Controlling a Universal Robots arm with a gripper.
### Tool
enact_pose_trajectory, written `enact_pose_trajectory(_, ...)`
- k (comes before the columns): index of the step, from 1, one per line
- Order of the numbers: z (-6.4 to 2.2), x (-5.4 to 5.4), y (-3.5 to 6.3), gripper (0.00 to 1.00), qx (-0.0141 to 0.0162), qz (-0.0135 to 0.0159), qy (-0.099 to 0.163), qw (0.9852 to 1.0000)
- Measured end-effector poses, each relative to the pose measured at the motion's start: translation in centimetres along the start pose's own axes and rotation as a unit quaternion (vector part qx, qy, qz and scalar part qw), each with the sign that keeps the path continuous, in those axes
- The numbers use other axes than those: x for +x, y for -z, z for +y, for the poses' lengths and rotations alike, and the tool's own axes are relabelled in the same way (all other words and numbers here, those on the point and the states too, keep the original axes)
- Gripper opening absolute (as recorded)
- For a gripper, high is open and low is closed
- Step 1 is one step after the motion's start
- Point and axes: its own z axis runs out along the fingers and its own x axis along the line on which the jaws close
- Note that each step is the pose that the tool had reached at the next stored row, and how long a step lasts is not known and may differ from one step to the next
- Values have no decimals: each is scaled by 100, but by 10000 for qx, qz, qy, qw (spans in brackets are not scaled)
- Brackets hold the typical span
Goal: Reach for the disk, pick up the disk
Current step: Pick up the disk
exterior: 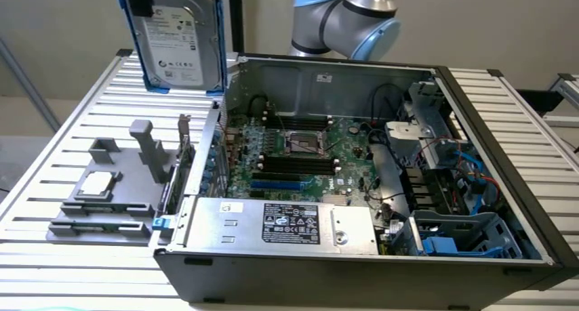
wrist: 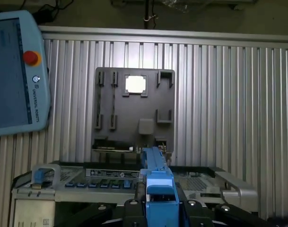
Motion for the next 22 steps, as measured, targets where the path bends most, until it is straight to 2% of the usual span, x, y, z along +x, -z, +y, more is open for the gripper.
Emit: enact_pose_trajectory(22, -994, 293, 58, 33, 0, -2, 1, 10000)
